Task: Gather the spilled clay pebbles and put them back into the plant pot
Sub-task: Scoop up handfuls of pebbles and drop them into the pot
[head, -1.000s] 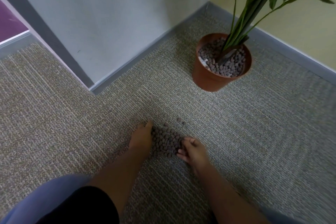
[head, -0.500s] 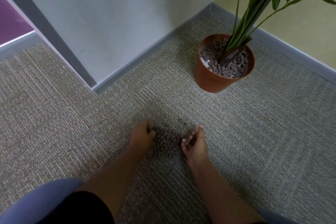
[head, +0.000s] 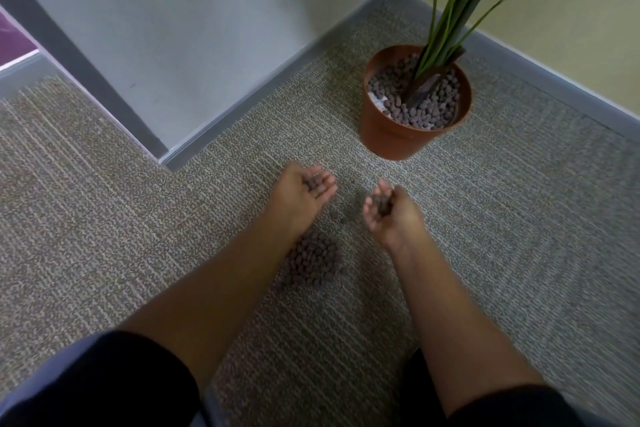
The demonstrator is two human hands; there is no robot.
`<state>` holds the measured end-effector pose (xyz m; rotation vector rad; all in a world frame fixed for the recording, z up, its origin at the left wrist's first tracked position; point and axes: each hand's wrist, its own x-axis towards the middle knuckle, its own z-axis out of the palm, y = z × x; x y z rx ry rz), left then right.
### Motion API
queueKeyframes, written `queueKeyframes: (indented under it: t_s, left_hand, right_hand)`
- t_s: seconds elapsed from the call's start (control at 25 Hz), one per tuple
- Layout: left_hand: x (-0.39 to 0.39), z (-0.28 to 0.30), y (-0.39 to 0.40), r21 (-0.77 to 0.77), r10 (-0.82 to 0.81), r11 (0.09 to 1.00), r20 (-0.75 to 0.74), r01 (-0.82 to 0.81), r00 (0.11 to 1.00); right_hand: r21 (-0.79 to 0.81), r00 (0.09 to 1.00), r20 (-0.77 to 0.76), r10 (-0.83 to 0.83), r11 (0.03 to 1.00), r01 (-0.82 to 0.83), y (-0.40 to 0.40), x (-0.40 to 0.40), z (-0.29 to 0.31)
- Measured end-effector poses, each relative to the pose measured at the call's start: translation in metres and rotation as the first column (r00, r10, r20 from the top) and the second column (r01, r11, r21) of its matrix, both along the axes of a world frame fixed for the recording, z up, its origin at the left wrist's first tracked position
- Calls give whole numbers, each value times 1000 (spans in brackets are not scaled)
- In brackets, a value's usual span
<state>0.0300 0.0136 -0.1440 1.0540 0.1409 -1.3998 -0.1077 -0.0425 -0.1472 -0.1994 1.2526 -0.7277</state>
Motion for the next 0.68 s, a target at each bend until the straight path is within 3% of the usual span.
queueKeyframes:
  t_s: [0.16,0.32,0.44,0.68]
  left_hand:
    - [-3,39,-50,-57,-16,998,9,17,1000]
    - [-15,65,-99,-129,-47,991,-65,38,997]
    - [-26,69,-124,-109,-31,994,-92,20,995]
    - [-25,67,-145,-240,-278,938,-81,251,957]
  right_hand:
    - [-87,995,92,-25,996,33,-55,11,47]
    - [-176,952,287,-107,971,163,-101,24,79]
    - [-194,951,293,-99,968,161,-108,27,79]
    - [-254,945,327,-3,963,91,-111,11,68]
